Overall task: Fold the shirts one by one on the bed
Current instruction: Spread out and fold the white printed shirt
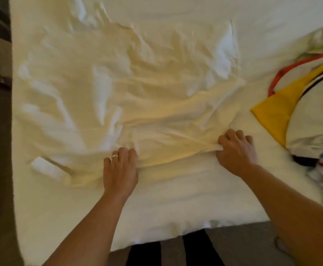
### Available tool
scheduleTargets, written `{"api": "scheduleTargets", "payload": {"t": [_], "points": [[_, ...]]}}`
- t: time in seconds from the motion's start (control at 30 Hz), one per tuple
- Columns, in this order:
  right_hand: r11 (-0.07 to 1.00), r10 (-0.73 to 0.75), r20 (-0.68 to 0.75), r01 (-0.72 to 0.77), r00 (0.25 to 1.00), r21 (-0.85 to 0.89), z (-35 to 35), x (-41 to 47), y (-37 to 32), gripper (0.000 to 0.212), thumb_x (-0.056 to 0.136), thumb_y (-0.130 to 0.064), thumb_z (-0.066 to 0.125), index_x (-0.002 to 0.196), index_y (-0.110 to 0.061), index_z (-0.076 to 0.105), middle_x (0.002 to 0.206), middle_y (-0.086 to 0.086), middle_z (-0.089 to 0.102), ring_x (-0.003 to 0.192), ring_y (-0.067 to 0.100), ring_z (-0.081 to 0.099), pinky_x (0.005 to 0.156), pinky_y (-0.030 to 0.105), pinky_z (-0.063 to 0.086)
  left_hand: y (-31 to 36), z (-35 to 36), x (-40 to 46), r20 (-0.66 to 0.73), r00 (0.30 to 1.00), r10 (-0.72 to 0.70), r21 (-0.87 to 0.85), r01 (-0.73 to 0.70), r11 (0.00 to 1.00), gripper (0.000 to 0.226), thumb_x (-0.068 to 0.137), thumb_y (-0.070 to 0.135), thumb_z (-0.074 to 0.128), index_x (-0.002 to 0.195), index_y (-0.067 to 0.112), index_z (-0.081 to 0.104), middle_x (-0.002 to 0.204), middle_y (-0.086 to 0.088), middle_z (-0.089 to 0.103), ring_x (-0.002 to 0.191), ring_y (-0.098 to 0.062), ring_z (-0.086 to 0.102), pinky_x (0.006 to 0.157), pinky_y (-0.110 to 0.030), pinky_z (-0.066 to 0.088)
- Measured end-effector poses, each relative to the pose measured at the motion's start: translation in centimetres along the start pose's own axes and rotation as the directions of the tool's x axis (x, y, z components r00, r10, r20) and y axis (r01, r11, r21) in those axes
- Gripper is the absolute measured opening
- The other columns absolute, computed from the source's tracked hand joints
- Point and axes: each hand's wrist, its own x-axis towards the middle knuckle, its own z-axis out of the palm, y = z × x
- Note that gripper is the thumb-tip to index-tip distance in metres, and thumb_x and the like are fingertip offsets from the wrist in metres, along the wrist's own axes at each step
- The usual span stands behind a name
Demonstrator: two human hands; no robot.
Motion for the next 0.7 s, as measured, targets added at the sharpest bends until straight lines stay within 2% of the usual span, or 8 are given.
{"api": "scheduleTargets", "payload": {"t": [0.2,0.33,0.4,0.5,0.57,0.6,0.67,0.7], "points": [[0.974,-0.003,-0.114,0.029,0.993,0.225,-0.1,-0.2,1.5,0.018,0.073,0.0,0.065,0.086,-0.008,0.056,0.086,0.016,0.057,0.076,0.04,0.056,0.066,0.043,0.044,5.8,-0.5,2.5,-0.009,0.987,0.158,-0.051,-0.158,0.986,0.05,0.063,0.015,0.081,0.108,0.01,0.06,0.095,-0.015,0.057,0.08,-0.039,0.061,0.059,-0.04,0.04],[0.953,0.082,-0.268,0.003,0.96,0.302,-0.5,-2.4,2.8,0.02,0.075,0.009,0.061,0.087,-0.006,0.056,0.086,0.015,0.053,0.069,0.037,0.051,0.06,0.04,0.042,7.8,-1.4,2.3,0.108,0.985,0.137,-0.056,-0.132,0.99,0.032,0.093,0.016,0.056,0.124,0.019,0.051,0.113,-0.007,0.058,0.102,-0.032,0.059,0.067,-0.037,0.035],[0.932,0.15,-0.195,-0.072,0.969,0.356,0.0,-3.6,3.5,0.02,0.078,0.005,0.063,0.093,-0.007,0.058,0.093,0.015,0.055,0.079,0.038,0.052,0.064,0.039,0.043,8.5,-1.7,1.9,0.167,0.979,0.117,-0.053,-0.109,0.993,0.03,0.096,0.018,0.05,0.126,0.02,0.048,0.118,-0.005,0.057,0.11,-0.031,0.057,0.07,-0.037,0.035],[0.859,0.229,-0.029,-0.188,0.973,0.476,0.4,-3.9,3.9,0.025,0.082,-0.004,0.06,0.107,-0.009,0.06,0.11,0.013,0.055,0.099,0.038,0.051,0.079,0.041,0.045,9.3,-2.0,1.9,0.161,0.98,0.119,-0.031,-0.115,0.993,0.032,0.093,0.022,0.055,0.125,0.019,0.051,0.118,-0.006,0.057,0.109,-0.031,0.058,0.071,-0.037,0.038],[0.701,0.351,0.091,-0.326,0.932,0.634,0.4,-3.0,4.0,0.032,0.088,-0.013,0.056,0.12,-0.012,0.059,0.122,0.012,0.053,0.109,0.035,0.05,0.091,0.043,0.045,9.9,-2.0,2.1,0.131,0.98,0.15,-0.031,-0.147,0.989,0.035,0.091,0.02,0.058,0.125,0.018,0.052,0.117,-0.007,0.057,0.106,-0.033,0.059,0.071,-0.038,0.04],[0.528,0.464,0.18,-0.434,0.867,0.73,0.1,-2.2,4.1,0.034,0.091,-0.017,0.054,0.124,-0.012,0.058,0.126,0.012,0.055,0.111,0.034,0.052,0.094,0.042,0.045,10.3,-1.9,2.3,0.108,0.979,0.172,-0.034,-0.17,0.985,0.036,0.089,0.019,0.06,0.125,0.017,0.052,0.116,-0.008,0.057,0.104,-0.033,0.059,0.069,-0.038,0.038],[0.191,0.598,0.356,-0.558,0.718,0.807,-0.1,-0.3,4.4,0.033,0.095,-0.024,0.052,0.124,-0.011,0.059,0.124,0.013,0.062,0.109,0.031,0.056,0.09,0.037,0.046,11.1,-1.8,2.5,0.08,0.974,0.214,-0.041,-0.211,0.977,0.038,0.086,0.018,0.063,0.123,0.015,0.052,0.111,-0.01,0.058,0.098,-0.034,0.06,0.065,-0.037,0.034],[0.127,0.598,0.417,-0.595,0.685,0.794,-0.1,0.3,4.5,0.033,0.094,-0.027,0.055,0.122,-0.01,0.06,0.12,0.011,0.064,0.104,0.029,0.057,0.084,0.034,0.045,11.6,-1.6,2.6,0.074,0.969,0.237,-0.053,-0.234,0.971,0.04,0.083,0.018,0.065,0.121,0.015,0.053,0.107,-0.01,0.058,0.092,-0.035,0.061,0.062,-0.036,0.034]]}}
